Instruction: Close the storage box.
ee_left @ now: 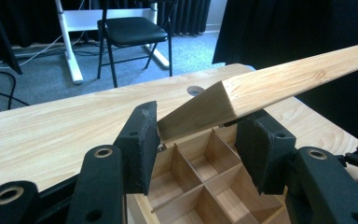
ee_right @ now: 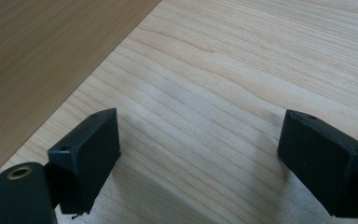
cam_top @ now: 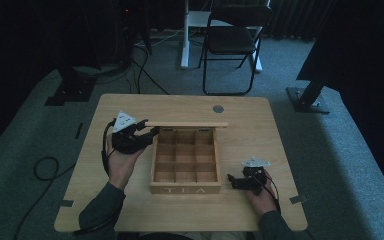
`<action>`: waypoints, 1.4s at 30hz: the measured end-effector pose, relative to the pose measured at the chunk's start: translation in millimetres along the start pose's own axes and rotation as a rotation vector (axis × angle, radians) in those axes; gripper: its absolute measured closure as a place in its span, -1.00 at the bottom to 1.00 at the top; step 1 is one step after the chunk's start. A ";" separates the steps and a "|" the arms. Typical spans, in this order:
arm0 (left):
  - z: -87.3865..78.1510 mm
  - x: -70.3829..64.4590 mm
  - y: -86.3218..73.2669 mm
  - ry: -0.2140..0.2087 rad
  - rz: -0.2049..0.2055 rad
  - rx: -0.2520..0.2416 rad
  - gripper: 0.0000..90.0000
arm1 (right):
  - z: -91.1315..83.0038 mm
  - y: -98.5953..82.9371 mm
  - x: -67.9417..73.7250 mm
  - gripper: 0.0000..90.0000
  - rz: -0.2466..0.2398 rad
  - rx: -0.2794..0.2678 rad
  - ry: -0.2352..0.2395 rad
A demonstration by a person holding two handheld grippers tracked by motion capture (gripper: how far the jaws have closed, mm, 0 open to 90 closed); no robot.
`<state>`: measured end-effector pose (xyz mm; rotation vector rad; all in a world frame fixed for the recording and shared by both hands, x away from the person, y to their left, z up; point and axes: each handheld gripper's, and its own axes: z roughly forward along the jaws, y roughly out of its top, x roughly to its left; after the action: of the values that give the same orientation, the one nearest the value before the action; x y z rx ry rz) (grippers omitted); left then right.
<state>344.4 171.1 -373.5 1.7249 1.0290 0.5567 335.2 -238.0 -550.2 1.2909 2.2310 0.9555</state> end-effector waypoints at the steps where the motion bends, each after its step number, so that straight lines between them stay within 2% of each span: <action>1: -0.4 -0.3 -0.8 -0.001 -0.002 0.002 0.10 | 0.0 0.0 0.0 -0.72 0.000 0.000 0.000; 11: -6.8 -4.1 -6.5 -0.015 0.019 0.003 0.04 | 0.0 0.0 -0.2 -0.72 -0.002 0.000 0.000; 42: -14.7 -8.9 -31.2 -0.049 -0.012 0.007 0.00 | 0.1 -0.1 0.0 -0.72 0.000 -0.002 0.000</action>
<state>316.8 175.3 -395.6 1.7296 1.0072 0.5018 335.2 -238.0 -550.3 1.2896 2.2303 0.9570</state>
